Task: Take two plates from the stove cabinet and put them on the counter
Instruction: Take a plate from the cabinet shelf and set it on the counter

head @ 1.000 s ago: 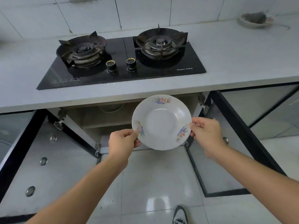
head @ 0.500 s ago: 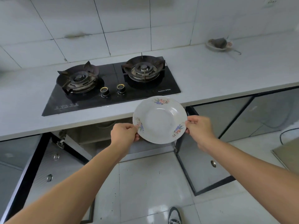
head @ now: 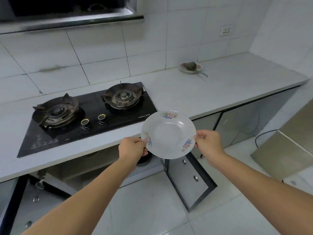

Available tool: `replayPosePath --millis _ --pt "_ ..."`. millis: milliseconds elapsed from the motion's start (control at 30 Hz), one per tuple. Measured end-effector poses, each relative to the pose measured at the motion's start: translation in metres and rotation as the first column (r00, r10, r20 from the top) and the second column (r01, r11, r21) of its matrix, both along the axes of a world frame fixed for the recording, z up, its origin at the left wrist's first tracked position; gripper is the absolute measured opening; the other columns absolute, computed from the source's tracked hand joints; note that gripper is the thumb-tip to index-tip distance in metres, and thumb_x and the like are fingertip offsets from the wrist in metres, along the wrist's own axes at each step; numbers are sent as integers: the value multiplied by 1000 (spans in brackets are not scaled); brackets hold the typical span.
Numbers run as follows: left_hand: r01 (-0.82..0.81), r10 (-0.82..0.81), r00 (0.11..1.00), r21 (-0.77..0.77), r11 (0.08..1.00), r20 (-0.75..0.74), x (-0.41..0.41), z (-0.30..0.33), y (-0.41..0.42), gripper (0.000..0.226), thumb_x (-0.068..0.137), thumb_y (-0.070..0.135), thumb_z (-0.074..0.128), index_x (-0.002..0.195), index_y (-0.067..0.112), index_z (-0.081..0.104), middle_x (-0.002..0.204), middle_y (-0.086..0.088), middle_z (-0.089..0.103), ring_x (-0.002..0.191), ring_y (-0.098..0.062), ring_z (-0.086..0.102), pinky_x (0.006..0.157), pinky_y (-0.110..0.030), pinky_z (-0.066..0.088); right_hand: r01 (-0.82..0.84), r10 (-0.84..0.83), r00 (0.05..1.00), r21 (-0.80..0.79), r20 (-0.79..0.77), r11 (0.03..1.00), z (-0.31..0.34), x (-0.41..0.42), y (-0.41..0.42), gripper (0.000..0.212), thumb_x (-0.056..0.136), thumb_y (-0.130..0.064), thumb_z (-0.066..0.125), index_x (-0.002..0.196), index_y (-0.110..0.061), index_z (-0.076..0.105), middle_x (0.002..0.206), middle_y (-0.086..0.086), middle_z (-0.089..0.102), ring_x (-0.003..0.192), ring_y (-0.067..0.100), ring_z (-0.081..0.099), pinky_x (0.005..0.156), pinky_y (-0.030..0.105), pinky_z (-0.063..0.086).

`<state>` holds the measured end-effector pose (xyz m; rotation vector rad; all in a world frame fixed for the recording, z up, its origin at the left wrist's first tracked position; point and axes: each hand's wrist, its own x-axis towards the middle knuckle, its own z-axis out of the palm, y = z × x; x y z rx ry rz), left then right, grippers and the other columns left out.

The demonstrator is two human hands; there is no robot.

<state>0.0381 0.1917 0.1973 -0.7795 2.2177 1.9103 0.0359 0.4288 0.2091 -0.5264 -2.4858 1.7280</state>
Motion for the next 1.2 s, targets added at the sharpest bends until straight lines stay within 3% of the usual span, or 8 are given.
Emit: replayPosePath --millis 133,333,433,567,800,967,1067,1200 --pt "35 -35 999 22 999 -11 -12 9 37 23 86 15 70 66 6 78 78 -19 76 77 -34 74 78 -47 61 28 -28 1000 10 2 1000 6 -5 39 30 87 0 57 74 -24 70 78 6 72 68 17 61 77 41 55" --pt "84 -84 996 23 996 -27 -33 23 105 23 86 16 71 66 5 77 78 -21 75 74 -35 73 81 -51 59 67 -67 998 -6 6 998 17 -17 105 29 87 0 55 76 -21 71 79 9 73 66 18 62 76 42 57" --pt "96 -96 995 26 995 -31 -44 28 140 23 86 17 72 68 4 77 78 -21 75 66 -31 71 82 -54 58 88 -88 996 -1 6 996 22 -26 139 25 86 2 54 80 -13 73 78 11 72 62 16 59 70 37 55" --pt "120 -119 991 12 993 -53 -61 34 186 21 87 17 71 73 3 76 71 -14 74 53 -17 61 76 -41 60 108 -108 994 4 -4 994 27 -39 182 22 86 3 54 89 -2 75 78 15 71 57 13 57 64 31 52" --pt "183 -185 980 -34 983 -75 -108 31 250 26 86 17 73 75 -8 74 74 -17 75 53 -20 63 75 -42 62 201 -201 980 -27 6 979 26 -68 243 22 87 4 54 87 -5 74 76 10 70 60 12 60 56 19 52" --pt "276 -284 955 -97 956 -81 -154 26 289 34 86 19 72 66 -8 69 57 -11 67 43 -13 60 61 -31 59 285 -285 958 -28 11 958 15 -99 284 22 85 3 55 86 -5 75 80 15 73 68 24 66 69 35 59" --pt "339 -350 932 -115 934 -94 -179 24 313 38 86 18 70 54 2 58 49 -5 57 36 -8 52 53 -22 45 316 -316 949 -10 15 949 15 -119 306 23 84 3 54 84 -5 76 76 15 72 59 18 60 59 31 53" --pt "357 -367 925 -115 927 -94 -215 24 346 36 84 17 72 53 3 61 45 -2 58 38 -10 54 58 -26 49 346 -346 938 -6 6 938 19 -145 336 24 85 3 53 84 -7 75 67 10 68 53 13 56 49 20 43"
